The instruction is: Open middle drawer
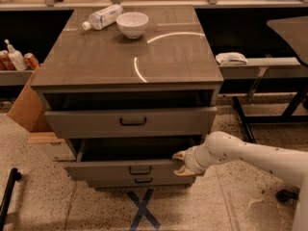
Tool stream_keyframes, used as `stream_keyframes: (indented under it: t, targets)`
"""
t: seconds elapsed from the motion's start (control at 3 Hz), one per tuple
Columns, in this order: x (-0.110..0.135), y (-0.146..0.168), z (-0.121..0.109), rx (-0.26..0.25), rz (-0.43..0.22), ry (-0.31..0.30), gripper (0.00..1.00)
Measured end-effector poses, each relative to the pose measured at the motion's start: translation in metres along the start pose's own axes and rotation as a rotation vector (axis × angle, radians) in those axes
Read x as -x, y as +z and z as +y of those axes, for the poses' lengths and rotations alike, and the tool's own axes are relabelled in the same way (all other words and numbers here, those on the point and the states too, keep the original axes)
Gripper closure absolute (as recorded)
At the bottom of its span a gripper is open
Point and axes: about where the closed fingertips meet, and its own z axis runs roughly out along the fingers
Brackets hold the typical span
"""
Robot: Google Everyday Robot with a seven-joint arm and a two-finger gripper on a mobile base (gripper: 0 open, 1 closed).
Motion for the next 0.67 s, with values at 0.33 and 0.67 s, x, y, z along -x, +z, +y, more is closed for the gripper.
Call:
stream_keyframes:
  t: [0.33, 0.67]
  targets:
    - [0.0091, -0.0142, 0.0202, -0.018, -0.064, 0.003, 0.92]
    - [0.0115, -0.0158, 0.0272, -0.011, -0.112, 0.004, 0.78]
